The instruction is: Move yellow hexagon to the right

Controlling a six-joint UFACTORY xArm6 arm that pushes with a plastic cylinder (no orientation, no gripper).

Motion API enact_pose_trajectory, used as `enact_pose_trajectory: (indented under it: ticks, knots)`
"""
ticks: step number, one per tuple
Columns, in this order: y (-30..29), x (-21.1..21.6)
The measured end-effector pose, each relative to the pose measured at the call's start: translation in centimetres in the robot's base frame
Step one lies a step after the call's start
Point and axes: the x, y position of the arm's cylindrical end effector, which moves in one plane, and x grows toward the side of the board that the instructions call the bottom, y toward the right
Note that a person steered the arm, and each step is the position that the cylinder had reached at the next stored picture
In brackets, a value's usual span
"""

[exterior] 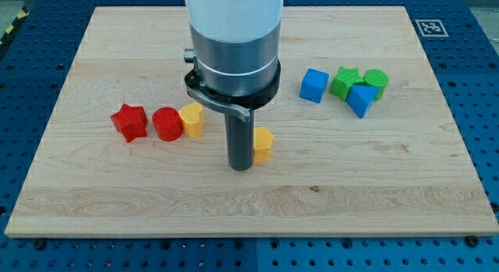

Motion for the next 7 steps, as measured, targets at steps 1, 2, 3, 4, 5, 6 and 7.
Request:
enact_pose_trajectory:
  ticks: [1,2,3,4,5,6,7]
  knots:
    - [3.6,-0.8]
    - [4.9,-2.1]
    - [1.2,-2.9]
    - [0.6,-6.0]
    - [1.3,-4.8]
    - [1.5,-2.9]
    - [2.2,-4.1]
